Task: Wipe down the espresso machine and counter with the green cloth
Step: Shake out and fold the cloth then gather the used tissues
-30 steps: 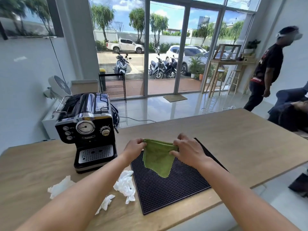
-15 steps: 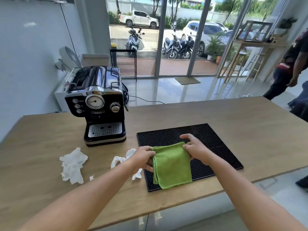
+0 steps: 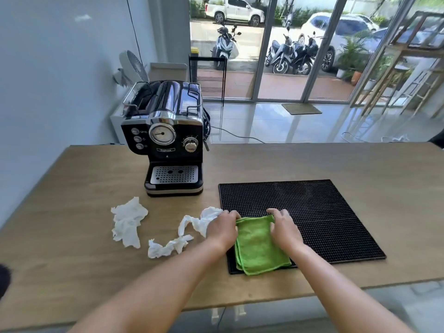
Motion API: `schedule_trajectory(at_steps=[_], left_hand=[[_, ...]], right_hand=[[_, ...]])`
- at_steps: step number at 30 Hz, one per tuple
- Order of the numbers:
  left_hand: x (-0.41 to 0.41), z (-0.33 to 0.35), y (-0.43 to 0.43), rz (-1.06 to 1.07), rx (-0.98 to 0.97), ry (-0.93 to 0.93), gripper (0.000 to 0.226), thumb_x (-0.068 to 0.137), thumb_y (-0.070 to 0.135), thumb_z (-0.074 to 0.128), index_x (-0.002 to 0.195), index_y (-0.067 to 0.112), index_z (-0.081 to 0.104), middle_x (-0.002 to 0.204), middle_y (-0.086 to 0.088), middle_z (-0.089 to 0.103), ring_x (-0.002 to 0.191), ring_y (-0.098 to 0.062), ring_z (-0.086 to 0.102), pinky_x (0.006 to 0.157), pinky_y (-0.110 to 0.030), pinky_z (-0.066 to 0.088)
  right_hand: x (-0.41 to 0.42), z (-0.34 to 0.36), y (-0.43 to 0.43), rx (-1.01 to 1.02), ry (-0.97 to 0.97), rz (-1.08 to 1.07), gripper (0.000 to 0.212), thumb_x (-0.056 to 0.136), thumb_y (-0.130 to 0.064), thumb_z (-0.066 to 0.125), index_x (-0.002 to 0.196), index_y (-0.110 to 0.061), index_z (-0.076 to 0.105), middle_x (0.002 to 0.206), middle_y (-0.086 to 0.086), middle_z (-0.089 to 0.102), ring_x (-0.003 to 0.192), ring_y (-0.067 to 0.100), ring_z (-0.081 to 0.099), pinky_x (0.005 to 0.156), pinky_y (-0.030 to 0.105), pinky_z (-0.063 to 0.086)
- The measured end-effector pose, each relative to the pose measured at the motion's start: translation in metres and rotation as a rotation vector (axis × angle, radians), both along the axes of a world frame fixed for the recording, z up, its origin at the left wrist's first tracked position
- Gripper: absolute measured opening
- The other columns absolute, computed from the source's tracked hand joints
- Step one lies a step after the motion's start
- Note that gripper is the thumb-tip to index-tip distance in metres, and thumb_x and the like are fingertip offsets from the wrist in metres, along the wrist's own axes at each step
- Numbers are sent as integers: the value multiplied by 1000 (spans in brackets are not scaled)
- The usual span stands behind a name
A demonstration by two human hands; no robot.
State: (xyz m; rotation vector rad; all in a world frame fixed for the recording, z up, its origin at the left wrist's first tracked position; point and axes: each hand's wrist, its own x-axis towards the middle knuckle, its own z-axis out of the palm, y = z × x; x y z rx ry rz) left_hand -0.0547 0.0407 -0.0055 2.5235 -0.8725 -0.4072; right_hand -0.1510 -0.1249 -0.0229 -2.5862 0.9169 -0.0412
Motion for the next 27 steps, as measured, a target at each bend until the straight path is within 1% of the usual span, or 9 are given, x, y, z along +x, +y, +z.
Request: schedule_trajectory(at_steps=[4,7,11,15,18,20,23,25,27], left_hand=[[3,-1,10,-18,-18,-62,38,92,26,55,129,31,51,123,3,53,110,-20,59,85,-34,50],[11,9,27,65,-72,-127,32,91,36,55,123,39,53,120,8,55,103,-16,61,76,-32,51],[28,15,76,231,52,-116,27,89,42,54,116,40,57,120,4,51,94,-18,62,71,-31,51],[27,7,124,277,199,-52,44,81,57,61,121,40,52,121,-1,47,106,-21,56,80,-34,52],[20,-1,138,255,280,-72,47,82,56,62,124,38,49,124,-2,44,111,-22,53,80,-35,50],[17,-8,146,270,254,-61,39,86,47,62,121,35,51,123,-2,45,109,-21,53,80,-34,51],[19,-16,160,309,138,-27,19,92,26,56,110,31,60,120,0,51,103,-18,58,82,-33,52],[23,-17,169,309,80,6,18,93,18,53,99,29,66,117,2,56,100,-17,61,84,-31,50],[28,-15,184,334,28,45,23,92,16,52,91,31,69,111,6,62,98,-14,62,82,-28,48]], right_hand=[[7,2,3,-139,39,10,50,94,-13,52,142,-25,45,121,5,48,114,24,47,93,37,46],[19,13,11,-211,-17,48,52,93,-16,55,143,-26,44,124,5,47,116,25,44,99,37,40],[41,29,43,-89,-91,235,54,93,-32,60,144,-32,41,137,2,43,127,23,38,105,38,36],[62,26,82,-43,127,531,70,90,-39,62,149,-45,25,162,0,13,146,25,18,116,49,21],[75,17,98,-61,266,639,75,92,-37,62,150,-49,17,165,-3,-1,149,23,9,117,53,14],[81,13,106,-118,290,673,68,93,-36,59,149,-48,22,164,-3,7,147,23,16,116,49,17],[86,11,112,-222,220,702,48,94,-30,56,140,-41,46,147,-3,39,131,21,38,106,36,28],[92,12,114,-200,163,672,34,96,-26,51,128,-33,61,128,-3,51,117,21,49,94,31,34],[103,15,123,-103,122,592,30,97,-23,47,120,-26,67,115,-1,55,103,26,57,86,34,42]])
